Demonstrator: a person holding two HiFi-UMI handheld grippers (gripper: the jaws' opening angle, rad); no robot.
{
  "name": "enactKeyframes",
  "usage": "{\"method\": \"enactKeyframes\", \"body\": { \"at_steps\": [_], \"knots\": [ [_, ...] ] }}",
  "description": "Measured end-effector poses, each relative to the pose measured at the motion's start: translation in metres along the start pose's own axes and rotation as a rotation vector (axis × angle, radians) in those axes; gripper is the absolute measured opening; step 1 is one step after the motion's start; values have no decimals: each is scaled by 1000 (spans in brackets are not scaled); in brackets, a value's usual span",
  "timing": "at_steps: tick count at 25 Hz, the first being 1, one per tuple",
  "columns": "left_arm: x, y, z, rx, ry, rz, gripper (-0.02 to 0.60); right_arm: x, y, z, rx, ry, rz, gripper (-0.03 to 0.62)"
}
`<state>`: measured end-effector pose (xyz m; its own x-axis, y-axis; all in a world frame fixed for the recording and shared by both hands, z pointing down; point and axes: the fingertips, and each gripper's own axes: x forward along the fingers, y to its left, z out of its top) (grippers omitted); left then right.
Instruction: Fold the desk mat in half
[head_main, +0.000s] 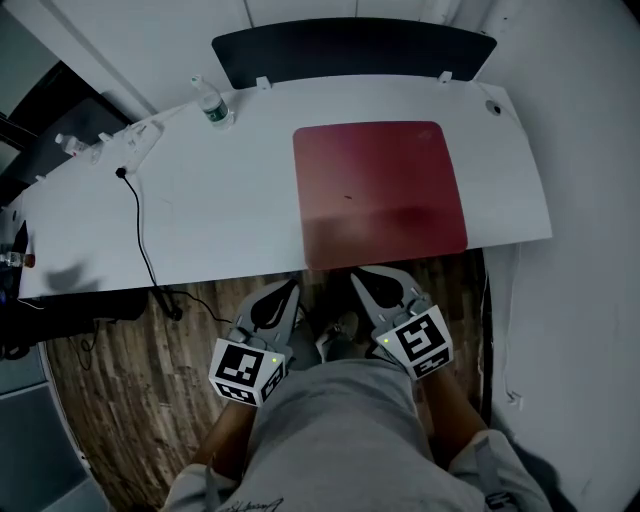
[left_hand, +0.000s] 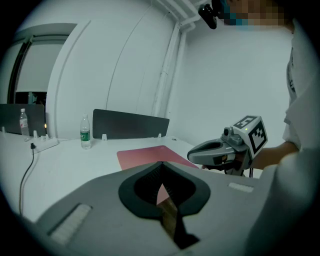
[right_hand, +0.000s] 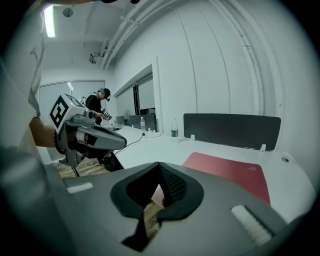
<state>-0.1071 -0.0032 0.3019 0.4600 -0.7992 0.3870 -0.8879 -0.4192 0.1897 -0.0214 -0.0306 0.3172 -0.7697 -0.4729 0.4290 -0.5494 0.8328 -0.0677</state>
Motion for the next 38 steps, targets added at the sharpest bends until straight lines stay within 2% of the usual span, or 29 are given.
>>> {"method": "enactKeyframes", "body": {
  "at_steps": [5,16,25,32,38],
  "knots": [
    [3,18,-8,12,47,-19,18,14,-3,-5,11,31,-33,8],
    [28,49,-38,20,86,-49,18,50,-9,-47,34,107,-29,8],
    [37,57,-63,2,101,-60,18,67,-12,-71,30,153,-48,8],
    [50,61,-78,-13,119,-77,18,84,-4,-95,27,202,-7,8],
    [55,62,-93,-32,120,-87,18,95,-7,-112,11,235,-23,9]
  ]
}}
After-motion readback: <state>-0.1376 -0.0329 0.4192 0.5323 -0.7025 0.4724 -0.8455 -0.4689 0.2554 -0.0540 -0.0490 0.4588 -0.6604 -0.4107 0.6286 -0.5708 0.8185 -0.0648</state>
